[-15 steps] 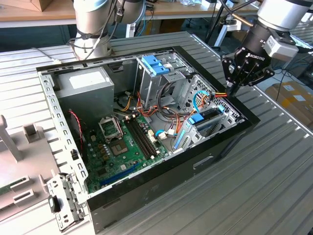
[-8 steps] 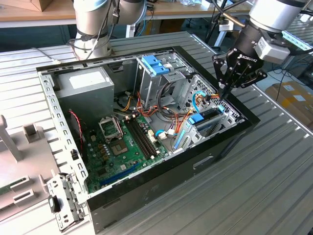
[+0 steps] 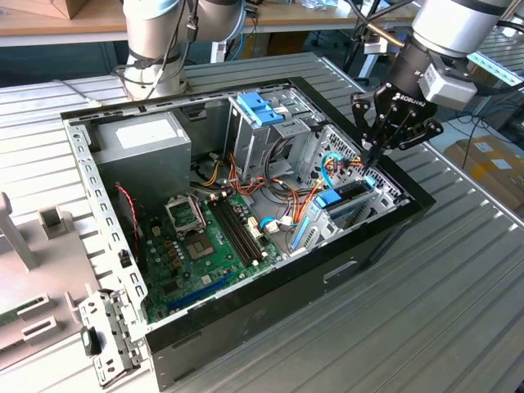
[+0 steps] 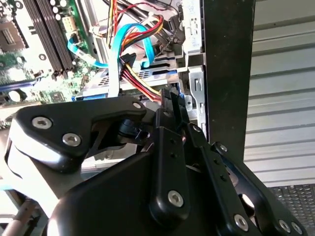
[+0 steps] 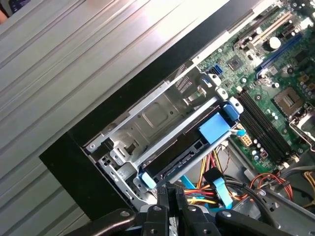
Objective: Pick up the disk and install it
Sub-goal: 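Insert the first disk wire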
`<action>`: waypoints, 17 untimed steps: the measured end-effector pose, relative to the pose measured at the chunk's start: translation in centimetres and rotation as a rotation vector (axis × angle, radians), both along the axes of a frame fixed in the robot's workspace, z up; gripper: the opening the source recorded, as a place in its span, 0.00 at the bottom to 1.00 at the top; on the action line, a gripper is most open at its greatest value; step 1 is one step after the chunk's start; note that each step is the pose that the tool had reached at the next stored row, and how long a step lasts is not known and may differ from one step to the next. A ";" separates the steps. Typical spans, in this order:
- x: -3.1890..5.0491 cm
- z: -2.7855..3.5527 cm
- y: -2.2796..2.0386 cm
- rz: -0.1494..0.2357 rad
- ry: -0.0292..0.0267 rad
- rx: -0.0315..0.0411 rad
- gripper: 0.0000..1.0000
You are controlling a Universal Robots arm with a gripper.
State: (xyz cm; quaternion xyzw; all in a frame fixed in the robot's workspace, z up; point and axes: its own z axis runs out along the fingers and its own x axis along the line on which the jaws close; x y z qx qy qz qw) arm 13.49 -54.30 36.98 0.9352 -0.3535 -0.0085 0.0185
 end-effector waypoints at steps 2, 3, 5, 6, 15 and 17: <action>-0.04 -0.10 0.00 -0.036 0.0000 -0.0001 0.17; -0.09 -0.13 0.00 -0.044 0.0000 0.0000 0.17; -0.19 -0.16 0.00 -0.057 0.0000 0.0002 0.17; -0.29 -0.18 0.00 -0.067 0.0000 0.0001 0.17; -0.63 -0.71 0.00 -0.201 0.0000 0.0000 0.17; -0.63 -0.80 0.00 -0.233 0.0000 0.0000 0.17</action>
